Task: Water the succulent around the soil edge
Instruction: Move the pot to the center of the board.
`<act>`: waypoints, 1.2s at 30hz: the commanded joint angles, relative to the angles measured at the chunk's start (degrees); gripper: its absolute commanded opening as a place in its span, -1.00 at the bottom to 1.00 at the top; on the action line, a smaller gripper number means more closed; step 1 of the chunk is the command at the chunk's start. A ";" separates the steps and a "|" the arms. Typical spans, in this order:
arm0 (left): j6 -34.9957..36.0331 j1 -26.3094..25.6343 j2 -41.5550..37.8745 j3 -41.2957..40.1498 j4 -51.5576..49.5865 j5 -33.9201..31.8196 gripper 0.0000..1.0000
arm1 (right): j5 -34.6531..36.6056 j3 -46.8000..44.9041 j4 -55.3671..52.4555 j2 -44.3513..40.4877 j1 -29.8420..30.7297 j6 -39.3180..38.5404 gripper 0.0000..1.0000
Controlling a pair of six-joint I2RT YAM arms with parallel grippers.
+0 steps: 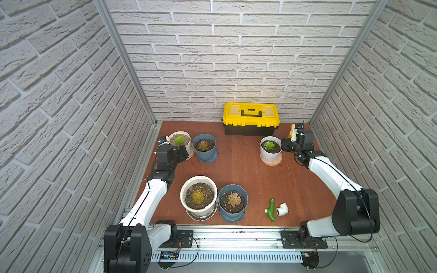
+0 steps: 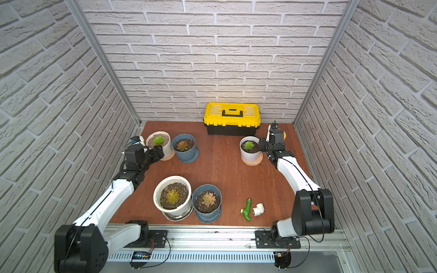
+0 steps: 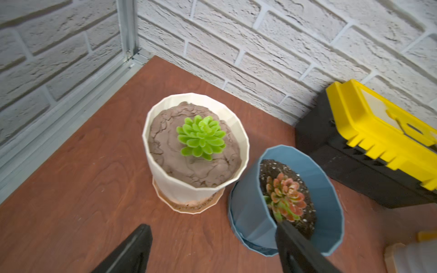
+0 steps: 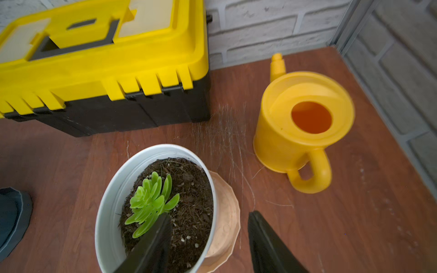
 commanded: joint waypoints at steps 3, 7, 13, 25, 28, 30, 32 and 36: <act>-0.54 -2.44 2.21 3.12 -2.35 0.60 0.56 | -1.22 6.02 -5.33 5.69 0.19 -0.68 -0.02; 0.08 -3.86 4.71 5.39 -2.49 -0.28 0.50 | 0.77 7.82 -5.16 8.83 0.19 -1.56 -0.06; 1.67 -6.20 8.14 7.78 -2.13 -0.87 0.43 | 1.87 11.81 -9.43 13.81 0.19 -2.84 -0.68; 3.09 -6.40 15.33 10.78 -2.93 -1.28 0.11 | 3.60 10.59 -13.64 13.35 4.15 -5.18 -0.95; 3.50 -6.51 16.46 11.02 -3.02 -1.06 0.06 | 3.84 10.83 -14.14 13.45 7.04 -4.98 -0.95; 3.84 -6.55 17.03 11.35 -3.11 -1.23 0.03 | 3.97 11.01 -14.15 13.52 9.08 -4.70 -0.95; 4.21 -6.72 17.73 11.60 -3.11 -1.26 0.01 | 4.08 11.64 -14.29 13.69 10.97 -4.36 -0.95; 4.58 -7.47 19.49 12.72 -3.11 -1.26 -0.01 | 4.56 13.50 -15.04 14.72 13.56 -4.09 -0.94</act>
